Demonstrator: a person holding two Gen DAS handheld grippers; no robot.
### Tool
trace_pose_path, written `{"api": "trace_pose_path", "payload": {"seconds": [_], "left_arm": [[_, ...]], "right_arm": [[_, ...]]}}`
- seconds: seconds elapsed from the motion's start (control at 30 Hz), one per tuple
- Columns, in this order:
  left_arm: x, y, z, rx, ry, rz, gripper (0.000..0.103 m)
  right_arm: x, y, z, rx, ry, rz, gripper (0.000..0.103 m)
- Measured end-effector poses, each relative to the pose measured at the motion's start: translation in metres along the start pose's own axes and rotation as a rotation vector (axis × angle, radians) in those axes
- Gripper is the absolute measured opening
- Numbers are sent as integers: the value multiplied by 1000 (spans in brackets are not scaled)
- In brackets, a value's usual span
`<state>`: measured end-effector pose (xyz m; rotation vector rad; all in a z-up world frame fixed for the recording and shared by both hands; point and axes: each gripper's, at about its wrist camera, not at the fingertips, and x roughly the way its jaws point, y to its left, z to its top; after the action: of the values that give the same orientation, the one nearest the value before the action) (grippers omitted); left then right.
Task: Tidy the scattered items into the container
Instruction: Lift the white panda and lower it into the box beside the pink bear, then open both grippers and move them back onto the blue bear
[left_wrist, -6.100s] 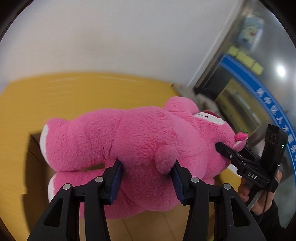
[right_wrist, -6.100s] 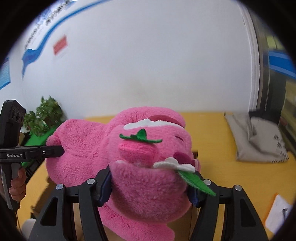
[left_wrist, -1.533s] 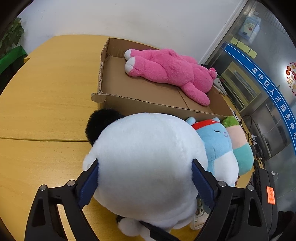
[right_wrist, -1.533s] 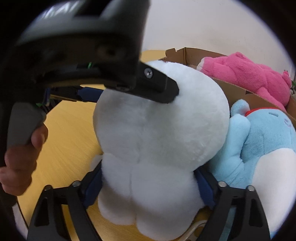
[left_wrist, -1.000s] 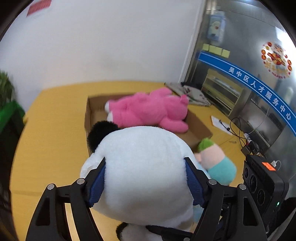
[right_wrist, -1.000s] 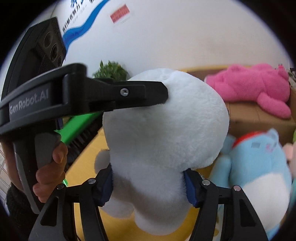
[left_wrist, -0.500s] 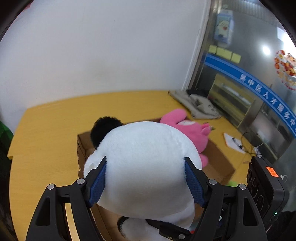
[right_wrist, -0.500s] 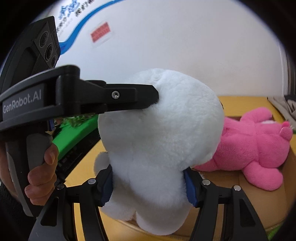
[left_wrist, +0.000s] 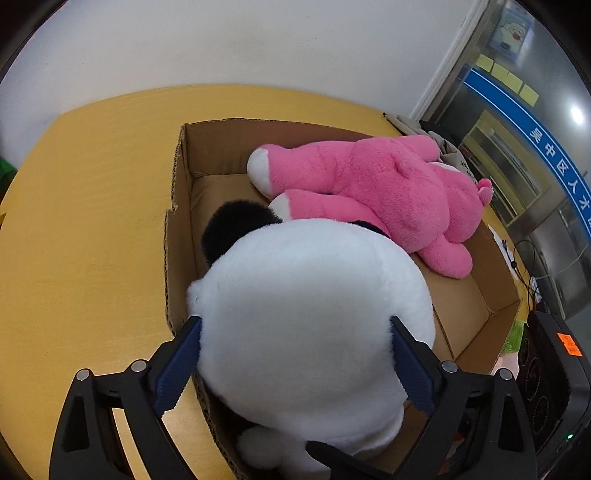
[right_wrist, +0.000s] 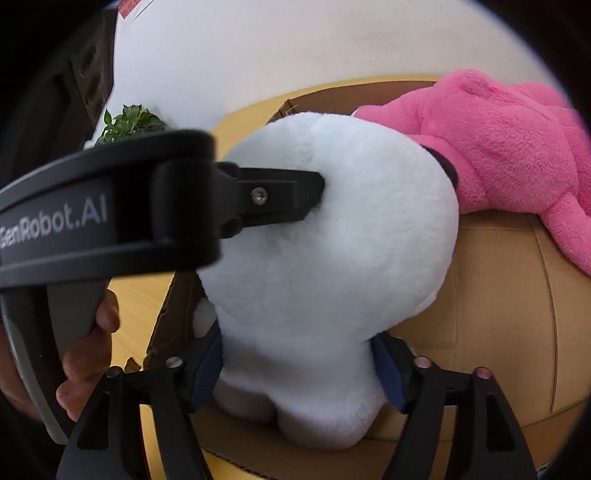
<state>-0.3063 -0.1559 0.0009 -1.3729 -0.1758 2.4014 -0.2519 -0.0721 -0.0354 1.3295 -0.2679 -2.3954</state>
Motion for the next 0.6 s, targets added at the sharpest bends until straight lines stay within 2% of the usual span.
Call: {"api": "trace_pose_path", "payload": {"seconds": [0.07, 0.17, 0.23, 0.37, 0.47, 0.6], "left_arm": [[-9, -5, -1, -3, -26, 30, 98], [-38, -19, -7, 11, -106, 91, 97], [-57, -27, -14, 21, -157, 115, 97], [-110, -65, -47, 35, -281, 176, 103], [-128, -94, -73, 24, -310, 175, 103], [-128, -133, -102, 20, -318, 150, 103]], "right_arm": [[-12, 0, -3, 0, 0, 10, 77], [-43, -3, -10, 3, -23, 47, 80], [-74, -6, -18, -14, -70, 51, 82], [-138, -9, -48, -123, -183, -53, 84], [-160, -32, -51, -174, -234, -145, 84], [-171, -56, -57, -183, -268, -241, 84]]}}
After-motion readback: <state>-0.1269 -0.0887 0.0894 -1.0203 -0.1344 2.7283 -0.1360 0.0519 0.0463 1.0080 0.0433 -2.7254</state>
